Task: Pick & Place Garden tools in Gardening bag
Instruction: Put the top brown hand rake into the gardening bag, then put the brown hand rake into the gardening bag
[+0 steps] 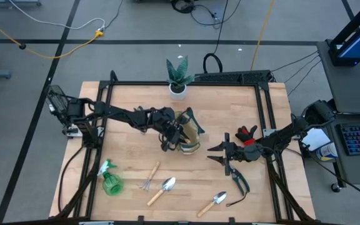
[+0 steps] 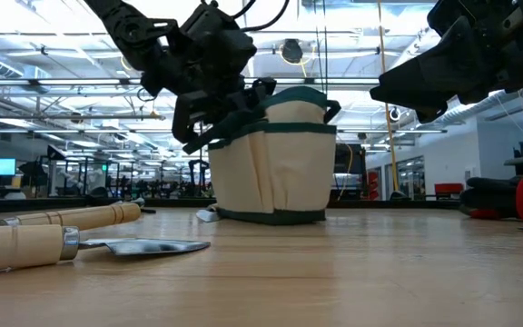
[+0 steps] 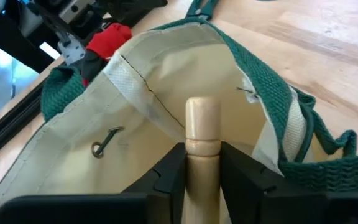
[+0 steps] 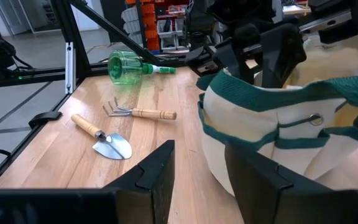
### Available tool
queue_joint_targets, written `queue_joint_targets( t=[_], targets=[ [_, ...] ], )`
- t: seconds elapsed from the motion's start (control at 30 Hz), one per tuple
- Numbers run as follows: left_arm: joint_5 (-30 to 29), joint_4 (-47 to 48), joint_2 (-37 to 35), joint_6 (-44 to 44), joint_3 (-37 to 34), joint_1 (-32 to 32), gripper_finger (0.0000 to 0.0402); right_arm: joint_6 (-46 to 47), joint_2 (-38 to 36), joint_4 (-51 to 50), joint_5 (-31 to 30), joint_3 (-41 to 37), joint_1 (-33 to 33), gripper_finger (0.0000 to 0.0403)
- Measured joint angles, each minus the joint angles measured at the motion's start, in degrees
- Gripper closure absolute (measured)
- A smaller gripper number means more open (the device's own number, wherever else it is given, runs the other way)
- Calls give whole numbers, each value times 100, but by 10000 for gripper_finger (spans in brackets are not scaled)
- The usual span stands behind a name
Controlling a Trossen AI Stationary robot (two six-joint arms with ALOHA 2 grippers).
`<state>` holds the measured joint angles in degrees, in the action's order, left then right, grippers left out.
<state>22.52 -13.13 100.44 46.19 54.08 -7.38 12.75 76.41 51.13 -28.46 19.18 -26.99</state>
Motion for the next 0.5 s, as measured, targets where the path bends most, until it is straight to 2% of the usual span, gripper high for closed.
queue_joint_targets(
  t=[0.23,0.5],
  targets=[
    [-301,2,0,2,2,42,262,0,0,0,1,0,0,268],
    [-315,-56,0,-2,1,42,255,0,0,0,1,0,1,268]
  ],
)
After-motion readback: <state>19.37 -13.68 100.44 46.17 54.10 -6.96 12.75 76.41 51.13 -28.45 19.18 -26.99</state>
